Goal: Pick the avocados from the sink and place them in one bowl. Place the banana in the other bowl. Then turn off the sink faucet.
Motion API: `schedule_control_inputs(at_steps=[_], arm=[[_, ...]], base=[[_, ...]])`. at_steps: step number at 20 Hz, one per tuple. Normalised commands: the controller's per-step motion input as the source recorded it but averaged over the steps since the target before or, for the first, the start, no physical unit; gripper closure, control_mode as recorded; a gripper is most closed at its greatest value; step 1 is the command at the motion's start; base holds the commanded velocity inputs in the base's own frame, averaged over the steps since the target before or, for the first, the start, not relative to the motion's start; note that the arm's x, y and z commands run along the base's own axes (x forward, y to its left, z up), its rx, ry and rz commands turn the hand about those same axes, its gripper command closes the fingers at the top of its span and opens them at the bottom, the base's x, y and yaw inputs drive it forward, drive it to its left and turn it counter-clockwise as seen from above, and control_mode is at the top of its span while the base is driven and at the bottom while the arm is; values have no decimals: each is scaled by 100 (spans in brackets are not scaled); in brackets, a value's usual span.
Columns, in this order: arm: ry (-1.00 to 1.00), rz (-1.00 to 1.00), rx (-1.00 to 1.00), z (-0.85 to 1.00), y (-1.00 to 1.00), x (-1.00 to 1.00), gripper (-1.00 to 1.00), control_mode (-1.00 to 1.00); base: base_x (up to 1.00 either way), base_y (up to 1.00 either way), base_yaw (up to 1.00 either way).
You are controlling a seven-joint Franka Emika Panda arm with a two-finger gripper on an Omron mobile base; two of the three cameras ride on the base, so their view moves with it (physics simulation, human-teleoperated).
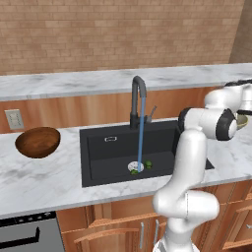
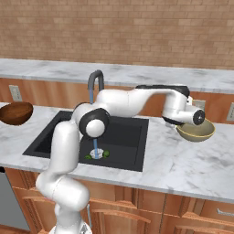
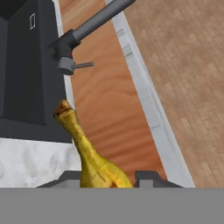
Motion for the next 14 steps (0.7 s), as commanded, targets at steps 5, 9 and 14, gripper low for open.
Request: schedule_control_inputs(at_steps=[5,9,14], arm=[[0,0,4,-16,-39,35,100,-100],[0,0,2,-12,-30,35,100,-100],[9,0,0,-22,-17,22,100,-100]], base=[[0,0,0],[0,0,0],[0,0,0]])
